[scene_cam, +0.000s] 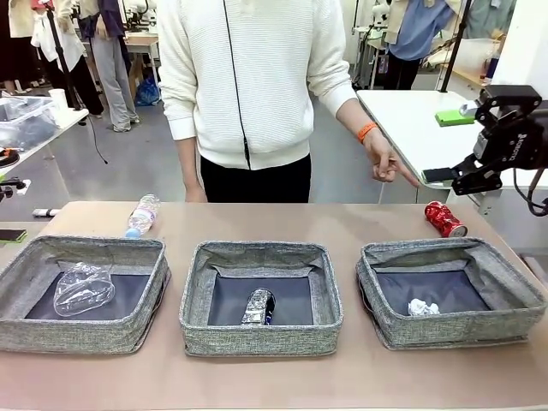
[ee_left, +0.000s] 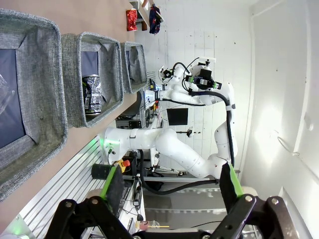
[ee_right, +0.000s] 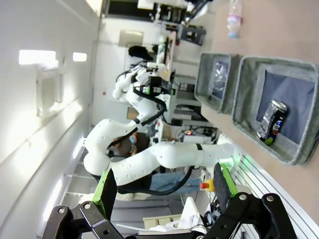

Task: Sort the waste into the appropriate baskets.
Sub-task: Pick up the waste item pointed out by the person.

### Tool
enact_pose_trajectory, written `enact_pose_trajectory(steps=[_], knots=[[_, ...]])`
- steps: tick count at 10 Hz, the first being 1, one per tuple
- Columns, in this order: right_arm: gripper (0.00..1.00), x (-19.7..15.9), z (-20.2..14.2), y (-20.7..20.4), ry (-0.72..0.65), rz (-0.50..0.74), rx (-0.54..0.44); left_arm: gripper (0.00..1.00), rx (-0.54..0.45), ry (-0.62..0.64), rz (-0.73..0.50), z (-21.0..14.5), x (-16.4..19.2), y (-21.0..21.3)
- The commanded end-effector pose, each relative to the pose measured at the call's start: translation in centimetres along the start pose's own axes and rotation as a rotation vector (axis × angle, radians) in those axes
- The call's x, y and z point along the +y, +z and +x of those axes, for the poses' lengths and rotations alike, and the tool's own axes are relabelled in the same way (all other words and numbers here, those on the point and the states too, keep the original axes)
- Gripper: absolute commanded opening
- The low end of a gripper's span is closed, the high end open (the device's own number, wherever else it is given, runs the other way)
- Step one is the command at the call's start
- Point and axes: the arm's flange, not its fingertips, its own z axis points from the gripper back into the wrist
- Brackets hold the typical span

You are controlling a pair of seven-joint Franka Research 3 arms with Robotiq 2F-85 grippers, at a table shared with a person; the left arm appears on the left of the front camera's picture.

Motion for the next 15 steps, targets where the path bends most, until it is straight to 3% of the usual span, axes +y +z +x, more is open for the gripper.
enact_pose_trajectory(steps=[1, 2, 3, 4, 6, 7, 8, 9, 11, 12, 14, 15], knots=[[1.00, 0.2, -0.1, -0.2, -0.007, 0.022, -0.017, 1.00, -0.001, -0.001, 0.000, -0.2, -0.2, 0.1], [1.00, 0.0, 0.0, 0.0, 0.000, 0.000, 0.000, 1.00, -0.001, -0.001, 0.000, -0.2, -0.2, 0.1], [1.00, 0.1, 0.1, -1.0, 0.228, -0.420, 0.013, 1.00, -0.001, -0.001, 0.000, -0.2, -0.2, 0.1], [1.00, 0.3, 0.4, -1.6, 0.319, -0.906, -0.093, 1.00, -0.001, -0.001, 0.000, -0.2, -0.2, 0.1], [1.00, 0.4, 1.4, -0.6, 0.569, -1.484, -0.151, 1.00, -0.001, -0.001, 0.000, -0.2, -0.2, 0.1], [1.00, 0.4, 2.2, 0.6, 0.635, -1.687, -0.167, 1.00, -0.001, -0.001, 0.000, -0.2, -0.2, 0.1], [1.00, 0.4, 3.0, 1.9, 0.610, -1.884, -0.195, 1.00, -0.001, -0.001, 0.000, -0.2, -0.2, 0.1], [1.00, 0.7, 3.4, 3.1, 0.481, -2.116, -0.260, 1.00, -0.001, -0.001, 0.000, -0.2, -0.2, 0.1], [1.00, 1.5, 2.5, 3.9, 0.352, -2.262, -0.385, 1.00, -0.001, -0.001, 0.000, -0.2, -0.2, 0.1], [1.00, 2.1, 3.6, 3.8, 0.582, -1.223, 0.019, 1.00, -0.001, -0.001, 0.000, -0.2, -0.2, 0.1], [1.00, 2.1, 3.6, 3.8, 0.582, -1.223, 0.019, 1.00, -0.001, -0.001, 0.000, -0.2, -0.2, 0.1], [1.00, 2.1, 3.5, 4.2, 0.623, -1.325, -0.023, 1.00, -0.001, -0.001, 0.000, -0.2, -0.2, 0.1]])
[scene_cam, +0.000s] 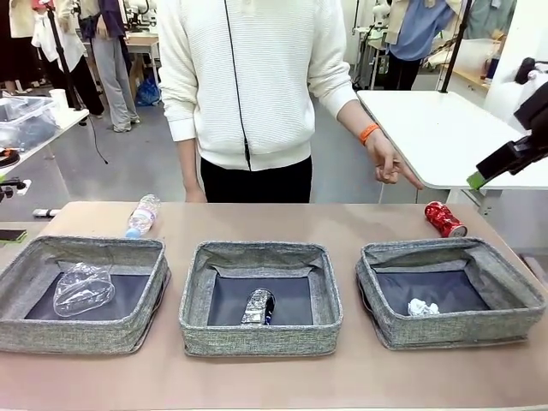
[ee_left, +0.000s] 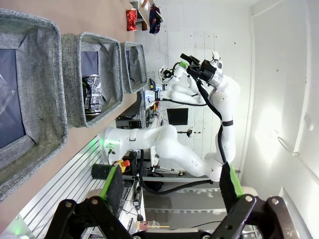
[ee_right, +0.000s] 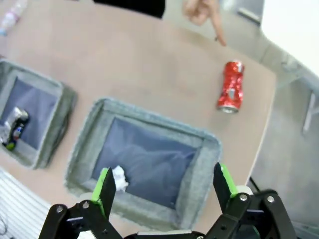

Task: Sort the waste into the appropriate baskets.
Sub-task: Pick up the waste item pointed out by the person.

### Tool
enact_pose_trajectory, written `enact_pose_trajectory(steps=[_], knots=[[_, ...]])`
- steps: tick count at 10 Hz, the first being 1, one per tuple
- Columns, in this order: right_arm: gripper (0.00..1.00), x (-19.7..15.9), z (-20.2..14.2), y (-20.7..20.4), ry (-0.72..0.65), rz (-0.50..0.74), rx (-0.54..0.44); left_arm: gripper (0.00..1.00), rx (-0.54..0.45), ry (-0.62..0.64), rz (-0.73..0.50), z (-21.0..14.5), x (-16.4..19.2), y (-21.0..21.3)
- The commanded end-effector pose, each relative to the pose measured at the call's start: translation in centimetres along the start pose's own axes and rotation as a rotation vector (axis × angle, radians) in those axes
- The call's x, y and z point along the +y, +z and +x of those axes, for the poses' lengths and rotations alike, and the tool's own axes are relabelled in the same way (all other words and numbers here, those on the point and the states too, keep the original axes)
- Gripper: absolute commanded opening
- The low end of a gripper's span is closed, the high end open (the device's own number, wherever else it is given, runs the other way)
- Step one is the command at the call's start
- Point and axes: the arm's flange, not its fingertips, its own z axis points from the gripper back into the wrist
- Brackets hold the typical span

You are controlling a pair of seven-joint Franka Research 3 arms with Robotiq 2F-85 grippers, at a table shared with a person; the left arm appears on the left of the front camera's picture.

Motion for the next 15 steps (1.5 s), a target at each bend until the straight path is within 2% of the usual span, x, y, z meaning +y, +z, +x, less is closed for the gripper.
enact_pose_trajectory(steps=[1, 3, 4, 6, 8, 9, 12, 15], knots=[[1.00, -2.6, 1.6, -0.9, -0.090, -0.069, 0.034, 1.00, -0.001, -0.001, 0.000, -0.2, -0.2, 0.1], [1.00, -7.3, 5.4, -5.9, -0.173, -0.017, 0.108, 1.00, -0.001, -0.001, 0.000, -0.2, -0.2, 0.1], [1.00, -9.7, 6.8, -9.1, -0.239, -0.029, 0.165, 1.00, -0.001, -0.001, 0.000, -0.2, -0.2, 0.1], [1.00, -12.9, 7.8, -15.8, -0.323, -0.018, 0.198, 1.00, -0.001, -0.001, 0.000, -0.2, -0.2, 0.1], [1.00, -14.6, 7.4, -19.9, -0.367, -0.068, 0.192, 1.00, -0.001, -0.001, 0.000, -0.2, -0.2, 0.1], [1.00, -15.1, 6.8, -21.7, -0.374, -0.031, 0.203, 1.00, -0.001, -0.001, 0.000, -0.2, -0.2, 0.1], [1.00, -16.0, 5.0, -26.4, -0.385, -0.038, 0.224, 1.00, -0.001, -0.001, 0.000, -0.2, -0.2, 0.1], [1.00, -16.9, 4.0, -29.0, -0.384, -0.053, 0.130, 1.00, -0.001, -0.001, 0.000, -0.2, -0.2, 0.1]])
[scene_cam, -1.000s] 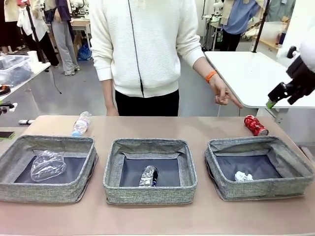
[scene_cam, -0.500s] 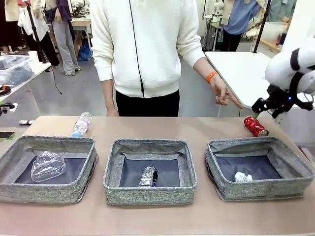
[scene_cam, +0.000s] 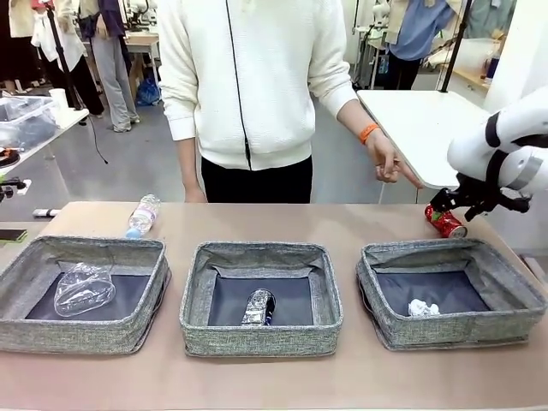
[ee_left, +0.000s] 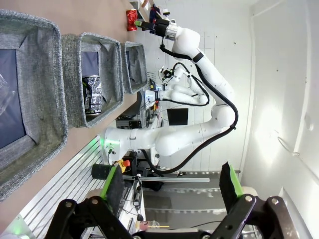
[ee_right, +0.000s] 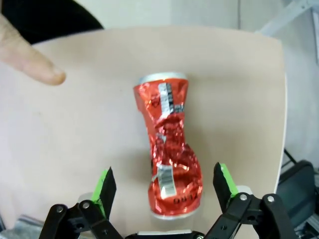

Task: Sort the waste into the appropriate baskets.
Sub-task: Pick up the waste item pointed out by the person.

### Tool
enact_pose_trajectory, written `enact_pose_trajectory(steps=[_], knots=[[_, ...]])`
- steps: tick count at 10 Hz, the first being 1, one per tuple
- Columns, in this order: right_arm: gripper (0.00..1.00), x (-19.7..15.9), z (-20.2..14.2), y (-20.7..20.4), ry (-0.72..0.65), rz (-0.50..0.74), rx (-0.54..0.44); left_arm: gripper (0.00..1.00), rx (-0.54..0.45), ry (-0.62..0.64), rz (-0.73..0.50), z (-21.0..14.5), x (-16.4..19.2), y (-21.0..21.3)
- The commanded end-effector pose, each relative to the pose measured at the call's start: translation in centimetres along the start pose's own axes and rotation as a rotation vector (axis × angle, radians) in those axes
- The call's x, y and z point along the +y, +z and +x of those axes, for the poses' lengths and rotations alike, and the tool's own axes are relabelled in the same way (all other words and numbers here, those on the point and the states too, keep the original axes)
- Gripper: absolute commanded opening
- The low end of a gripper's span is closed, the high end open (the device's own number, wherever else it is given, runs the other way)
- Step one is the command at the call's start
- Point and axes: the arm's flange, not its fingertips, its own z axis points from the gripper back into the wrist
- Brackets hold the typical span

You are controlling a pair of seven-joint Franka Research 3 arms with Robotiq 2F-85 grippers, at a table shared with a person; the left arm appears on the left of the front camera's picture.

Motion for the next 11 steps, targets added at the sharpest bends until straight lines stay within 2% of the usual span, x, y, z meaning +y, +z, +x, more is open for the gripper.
enact_pose_trajectory(steps=[1, 8, 11], knots=[[1.00, -0.9, 0.1, -1.1, 0.011, 0.027, -0.084, 1.00, 0.000, -0.001, -0.001, -0.3, -0.2, 0.0], [1.00, -1.0, -0.3, -2.4, 0.003, 0.028, -0.075, 1.00, 0.000, -0.001, -0.001, -0.3, -0.2, 0.0], [0.18, -1.0, -0.5, -2.4, 0.001, 0.034, -0.066, 1.00, 0.000, -0.001, -0.001, -0.3, -0.2, 0.0]])
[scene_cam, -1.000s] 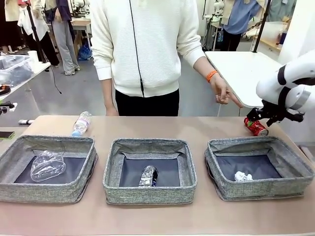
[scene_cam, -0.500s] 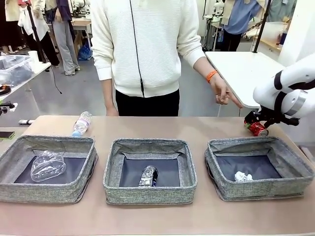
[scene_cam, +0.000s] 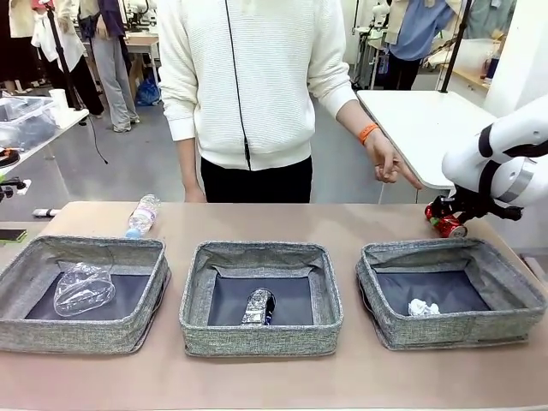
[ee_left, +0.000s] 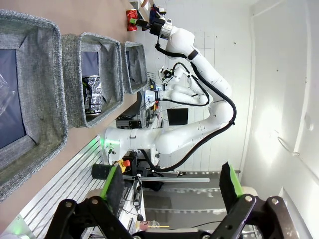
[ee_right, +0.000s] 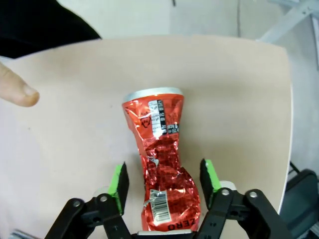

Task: Sort the waste into the appropriate baskets.
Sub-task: Pick up the waste item pointed out by the person.

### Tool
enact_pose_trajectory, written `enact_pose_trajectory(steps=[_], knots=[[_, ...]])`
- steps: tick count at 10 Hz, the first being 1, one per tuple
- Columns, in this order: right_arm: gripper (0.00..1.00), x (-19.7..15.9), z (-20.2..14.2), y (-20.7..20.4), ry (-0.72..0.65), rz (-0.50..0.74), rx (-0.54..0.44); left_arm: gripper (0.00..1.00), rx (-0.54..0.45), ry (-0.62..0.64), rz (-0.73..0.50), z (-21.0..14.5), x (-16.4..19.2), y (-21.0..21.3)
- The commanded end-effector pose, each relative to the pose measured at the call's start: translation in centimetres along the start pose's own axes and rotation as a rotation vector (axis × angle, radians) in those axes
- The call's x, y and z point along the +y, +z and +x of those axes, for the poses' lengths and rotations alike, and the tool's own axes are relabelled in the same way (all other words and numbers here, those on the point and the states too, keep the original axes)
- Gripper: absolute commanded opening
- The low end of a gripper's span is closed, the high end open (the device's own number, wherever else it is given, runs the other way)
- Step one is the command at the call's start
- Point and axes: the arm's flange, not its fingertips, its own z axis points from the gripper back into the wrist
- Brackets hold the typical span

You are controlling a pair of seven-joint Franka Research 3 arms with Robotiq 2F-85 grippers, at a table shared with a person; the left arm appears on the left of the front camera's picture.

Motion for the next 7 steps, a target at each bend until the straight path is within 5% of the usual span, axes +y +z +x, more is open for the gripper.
enact_pose_trajectory(steps=[1, 4, 7], knots=[[0.00, -0.48, -0.38, -0.07, 0.011, 0.031, -0.016, 1.00, 0.000, -0.001, -0.001, -0.25, -0.22, 0.03], [0.07, -0.49, -0.66, -0.37, 0.016, 0.043, 0.005, 1.00, 0.000, -0.001, -0.001, -0.25, -0.22, 0.03], [0.00, -0.62, -0.76, -0.43, 0.006, 0.046, 0.008, 1.00, 0.000, -0.001, -0.001, -0.25, -0.22, 0.03]])
